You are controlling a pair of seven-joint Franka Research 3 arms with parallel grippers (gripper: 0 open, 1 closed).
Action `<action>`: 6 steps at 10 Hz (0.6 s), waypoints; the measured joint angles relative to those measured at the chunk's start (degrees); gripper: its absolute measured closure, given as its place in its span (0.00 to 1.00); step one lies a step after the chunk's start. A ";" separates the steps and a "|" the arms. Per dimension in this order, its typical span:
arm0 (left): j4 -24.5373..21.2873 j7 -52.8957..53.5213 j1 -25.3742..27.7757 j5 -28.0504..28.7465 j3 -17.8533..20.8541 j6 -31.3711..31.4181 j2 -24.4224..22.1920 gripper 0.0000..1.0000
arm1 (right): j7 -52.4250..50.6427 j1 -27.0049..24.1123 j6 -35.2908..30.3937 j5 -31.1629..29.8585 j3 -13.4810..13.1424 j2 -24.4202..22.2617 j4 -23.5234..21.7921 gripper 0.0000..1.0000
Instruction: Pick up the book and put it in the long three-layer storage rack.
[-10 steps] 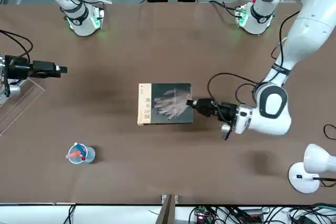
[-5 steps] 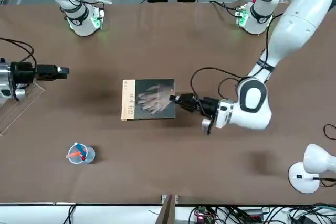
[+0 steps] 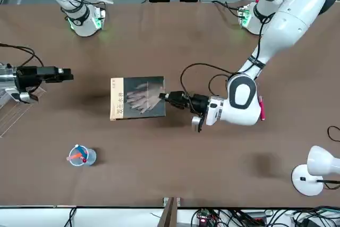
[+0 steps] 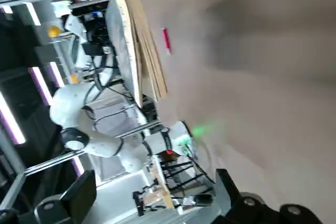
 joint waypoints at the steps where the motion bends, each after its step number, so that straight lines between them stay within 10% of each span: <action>1: 0.01 -0.08 -0.69 0.00 0.00 1.39 0.00 1.00 | -1.78 -0.24 -0.05 1.37 0.00 0.70 -0.93 0.00; 6: 0.93 -3.38 -6.76 -0.03 -0.02 9.11 0.00 1.00 | -7.70 -0.38 -0.02 6.51 0.04 6.31 -2.32 0.00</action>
